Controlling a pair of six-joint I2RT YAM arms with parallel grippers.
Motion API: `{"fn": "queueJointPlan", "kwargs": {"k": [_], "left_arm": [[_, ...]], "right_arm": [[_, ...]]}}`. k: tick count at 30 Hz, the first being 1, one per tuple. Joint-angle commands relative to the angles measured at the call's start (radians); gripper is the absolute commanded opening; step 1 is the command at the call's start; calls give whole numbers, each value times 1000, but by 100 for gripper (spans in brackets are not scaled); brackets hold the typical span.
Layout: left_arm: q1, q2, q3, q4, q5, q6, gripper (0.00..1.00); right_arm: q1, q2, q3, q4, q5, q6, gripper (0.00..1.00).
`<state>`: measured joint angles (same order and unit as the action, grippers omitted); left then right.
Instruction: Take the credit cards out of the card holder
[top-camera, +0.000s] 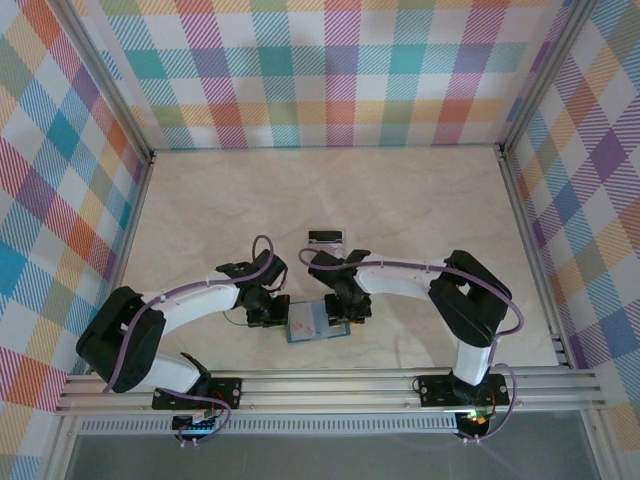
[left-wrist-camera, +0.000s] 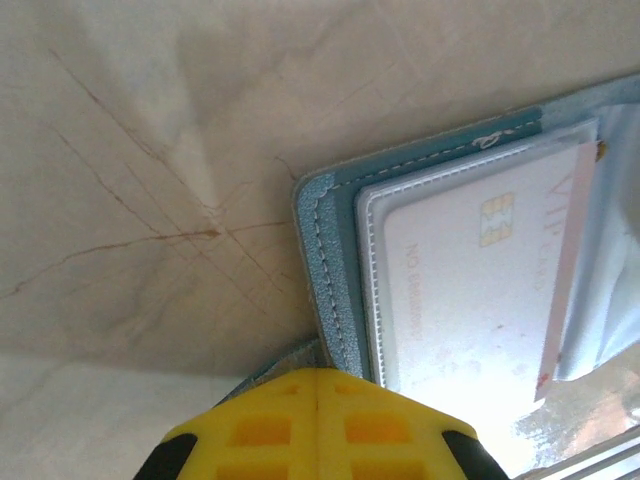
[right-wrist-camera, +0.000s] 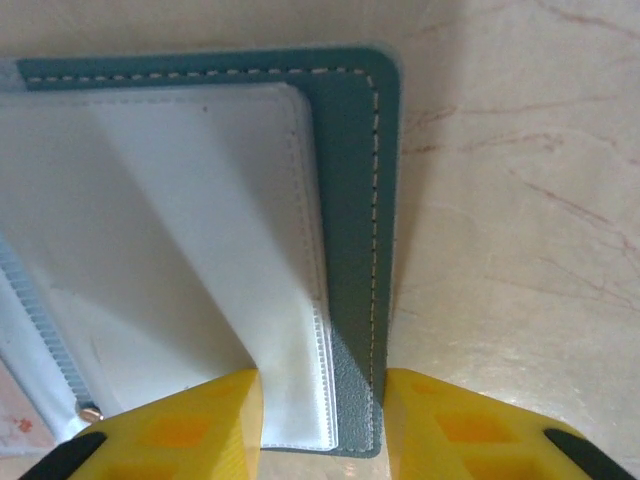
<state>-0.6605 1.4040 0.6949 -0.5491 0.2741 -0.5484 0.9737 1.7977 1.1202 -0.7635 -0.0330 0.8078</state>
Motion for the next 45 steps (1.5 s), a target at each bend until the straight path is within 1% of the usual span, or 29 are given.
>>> {"fn": "queueJointPlan", "kwargs": {"k": [1, 4, 8, 15, 17, 22, 27, 31, 36, 41, 45], "left_arm": [[-31, -40, 45, -31, -20, -45, 5], [-43, -30, 58, -27, -21, -61, 5], [-63, -13, 83, -34, -37, -73, 5], [-65, -34, 113, -121, -136, -68, 6], [-64, -34, 124, -134, -141, -63, 6], [-65, -17, 130, -109, -108, -61, 6], [-66, 30, 123, -36, -34, -65, 6], [-68, 64, 122, -5, -11, -61, 5], [-74, 87, 141, 36, 22, -70, 5], [-114, 143, 175, 60, 47, -72, 4], [-135, 175, 182, 79, 52, -81, 4]], "right_arm": [[3, -40, -20, 43, -51, 19, 37], [3, -59, -28, 41, -55, 19, 40], [3, -83, -31, 27, -47, 19, 46], [2, -123, -3, -1, -47, 10, 48], [2, -126, 7, -14, -47, 3, 49], [3, -132, 46, -77, -27, -15, 49], [3, -164, 61, -114, -10, -17, 49], [3, -176, 68, -127, -6, -13, 46], [3, -187, 72, -82, -56, -9, 41], [3, -187, 64, -26, -98, 1, 38], [2, -191, 64, -26, -99, 8, 38]]}}
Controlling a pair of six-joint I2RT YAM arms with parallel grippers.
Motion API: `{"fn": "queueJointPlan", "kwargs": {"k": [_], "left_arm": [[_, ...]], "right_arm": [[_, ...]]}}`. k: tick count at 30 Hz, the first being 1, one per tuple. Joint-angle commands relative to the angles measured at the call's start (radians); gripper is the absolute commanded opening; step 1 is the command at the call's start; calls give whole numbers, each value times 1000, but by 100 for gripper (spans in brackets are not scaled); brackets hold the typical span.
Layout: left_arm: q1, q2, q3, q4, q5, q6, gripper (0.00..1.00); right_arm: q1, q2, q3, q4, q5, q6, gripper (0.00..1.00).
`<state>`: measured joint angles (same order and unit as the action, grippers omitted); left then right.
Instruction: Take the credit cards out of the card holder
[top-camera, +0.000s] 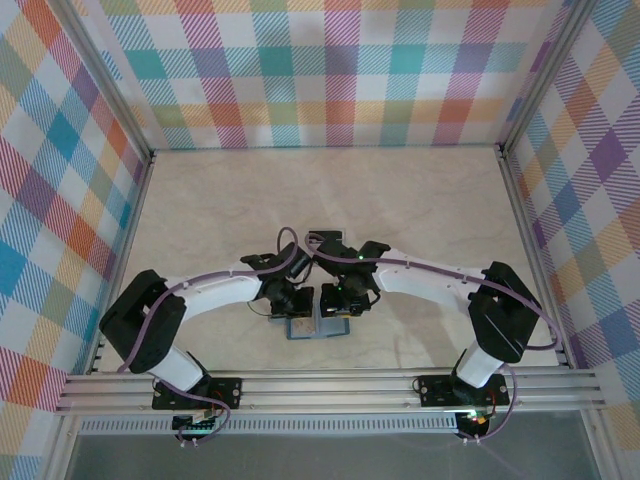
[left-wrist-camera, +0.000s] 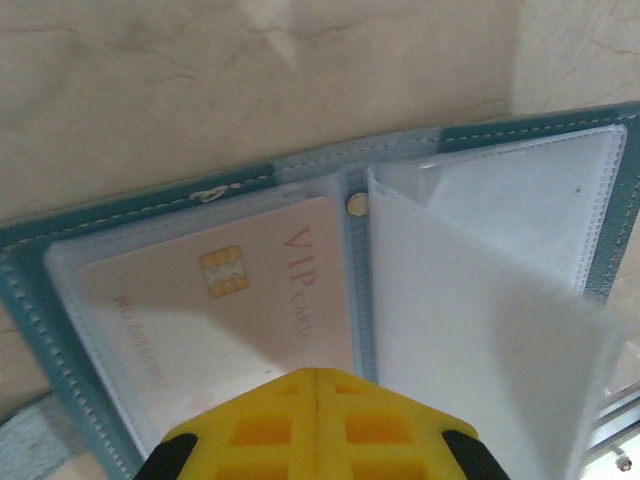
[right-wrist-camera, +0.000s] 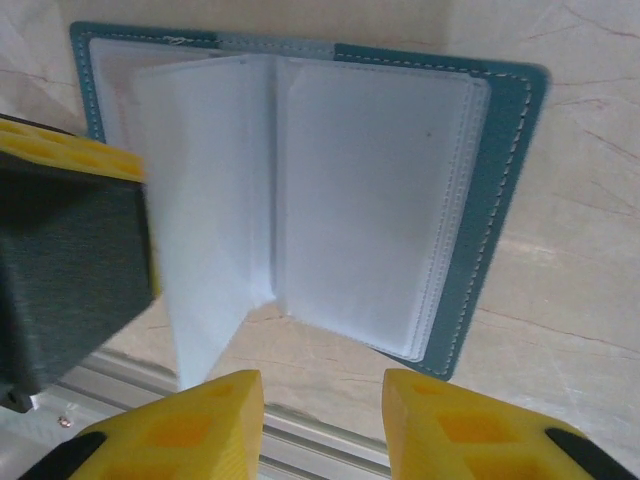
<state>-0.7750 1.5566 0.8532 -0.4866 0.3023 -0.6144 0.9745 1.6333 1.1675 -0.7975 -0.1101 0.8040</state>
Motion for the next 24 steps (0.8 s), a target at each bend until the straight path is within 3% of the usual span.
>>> {"fn": "queueJointPlan", "kwargs": {"k": [1, 17, 24], "left_arm": [[-27, 30, 28, 18, 23, -14, 4], [-80, 103, 96, 15, 14, -21, 5], [-83, 116, 77, 38, 7, -29, 4]], "right_arm": [[1, -31, 17, 5, -20, 12, 37], [-20, -196, -65, 27, 24, 45, 37], [-69, -242, -206, 252, -120, 128, 18]]}}
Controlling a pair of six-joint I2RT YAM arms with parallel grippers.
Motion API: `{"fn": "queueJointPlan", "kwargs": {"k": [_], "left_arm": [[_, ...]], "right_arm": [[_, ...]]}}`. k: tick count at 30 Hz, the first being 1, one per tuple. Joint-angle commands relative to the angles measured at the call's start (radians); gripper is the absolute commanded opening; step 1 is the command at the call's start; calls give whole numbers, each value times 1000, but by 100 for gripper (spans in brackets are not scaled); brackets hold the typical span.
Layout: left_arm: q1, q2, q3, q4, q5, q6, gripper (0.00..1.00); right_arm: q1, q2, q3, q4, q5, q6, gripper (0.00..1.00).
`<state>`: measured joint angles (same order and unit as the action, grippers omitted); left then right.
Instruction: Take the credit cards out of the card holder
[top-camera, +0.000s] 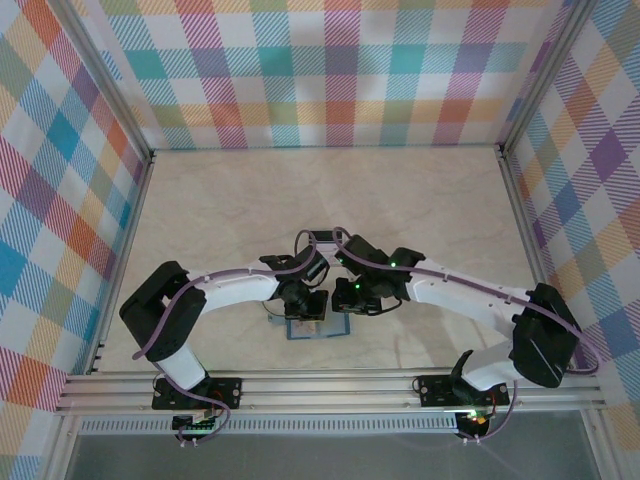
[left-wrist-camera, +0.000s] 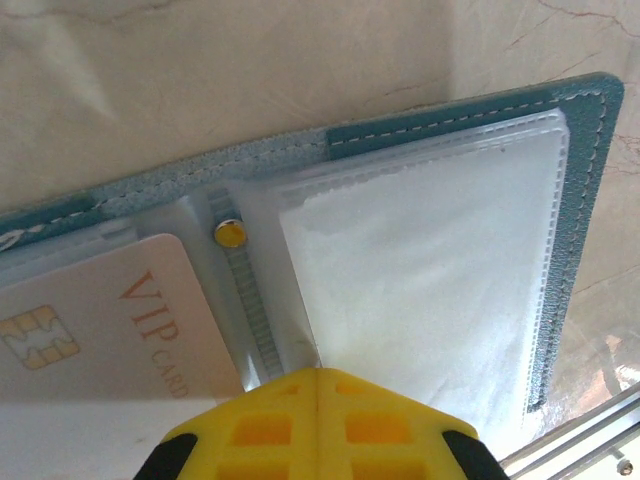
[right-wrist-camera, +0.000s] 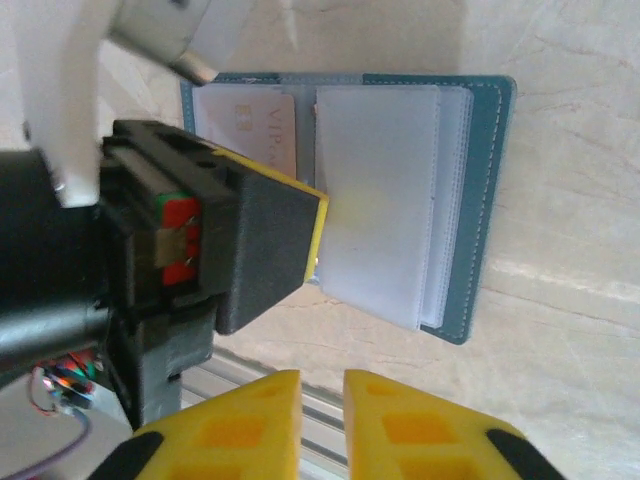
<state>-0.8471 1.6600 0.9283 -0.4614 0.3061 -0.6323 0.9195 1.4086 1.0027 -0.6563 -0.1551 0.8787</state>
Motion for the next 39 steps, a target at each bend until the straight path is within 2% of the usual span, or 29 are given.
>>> {"fn": "queueJointPlan", "kwargs": {"k": [1, 12, 19, 26, 39], "left_arm": [[-10, 16, 1, 16, 6, -12, 4], [-11, 16, 3, 2, -4, -15, 3], [-9, -72, 24, -83, -84, -10, 3], [15, -163, -24, -146, -142, -8, 4], [85, -214, -141, -134, -124, 23, 4]], "right_arm": [[-19, -17, -60, 138, -92, 66, 16], [-59, 107, -157, 300, -183, 88, 13], [-61, 207, -145, 391, -244, 94, 13], [-61, 270, -99, 412, -284, 86, 14], [-46, 384, 39, 370, -350, 48, 23]]}}
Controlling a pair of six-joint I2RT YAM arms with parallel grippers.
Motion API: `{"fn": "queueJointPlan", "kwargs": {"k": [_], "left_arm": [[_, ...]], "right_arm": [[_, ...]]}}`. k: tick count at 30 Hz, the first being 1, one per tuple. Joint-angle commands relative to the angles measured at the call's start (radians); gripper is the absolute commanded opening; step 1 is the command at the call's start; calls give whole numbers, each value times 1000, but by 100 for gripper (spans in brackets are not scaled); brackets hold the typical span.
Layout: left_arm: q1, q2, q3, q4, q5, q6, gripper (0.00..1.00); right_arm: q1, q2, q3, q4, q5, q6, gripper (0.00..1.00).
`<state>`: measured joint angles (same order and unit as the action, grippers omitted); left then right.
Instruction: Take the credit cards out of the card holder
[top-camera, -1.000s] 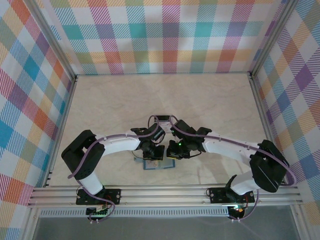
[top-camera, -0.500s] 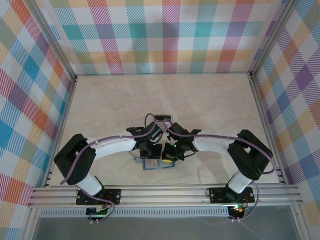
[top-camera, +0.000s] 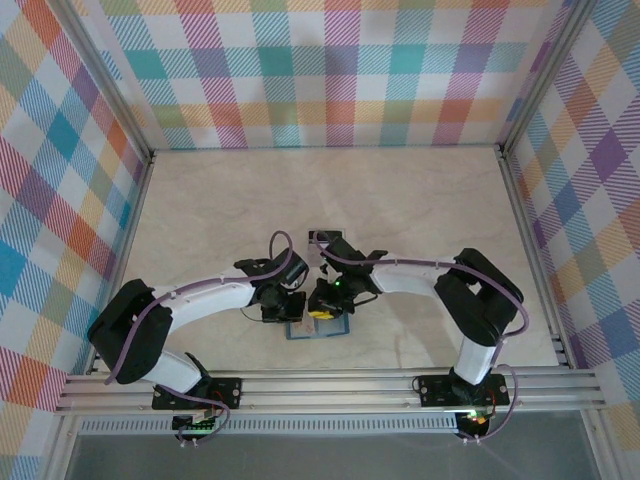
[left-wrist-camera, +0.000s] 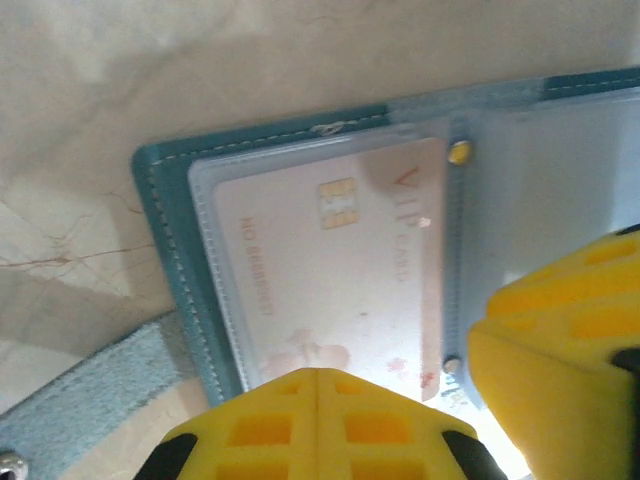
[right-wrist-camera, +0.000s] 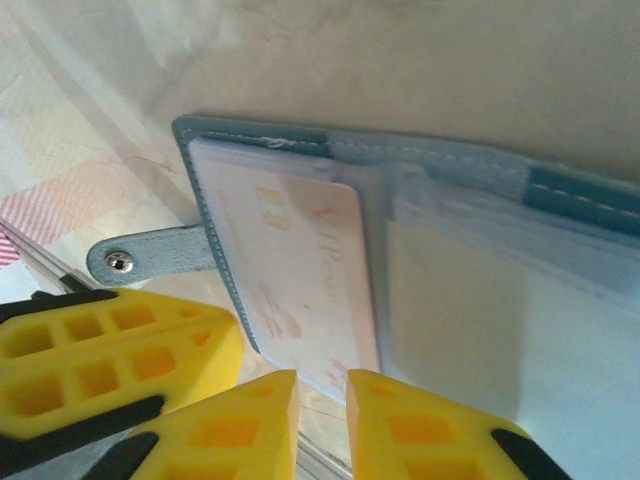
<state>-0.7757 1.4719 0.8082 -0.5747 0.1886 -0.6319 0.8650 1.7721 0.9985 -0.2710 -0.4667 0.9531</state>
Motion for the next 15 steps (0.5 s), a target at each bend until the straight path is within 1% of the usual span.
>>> {"fn": "queueJointPlan", "kwargs": {"k": [1, 7, 15], "left_arm": [[21, -25, -30, -15, -5, 23, 4], [32, -7, -56, 5, -1, 28, 4], [34, -2, -70, 4, -3, 31, 4]], "right_arm": [[12, 29, 62, -30, -35, -32, 24], [18, 72, 108, -99, 3, -59, 30], [21, 102, 126, -154, 18, -95, 31]]}}
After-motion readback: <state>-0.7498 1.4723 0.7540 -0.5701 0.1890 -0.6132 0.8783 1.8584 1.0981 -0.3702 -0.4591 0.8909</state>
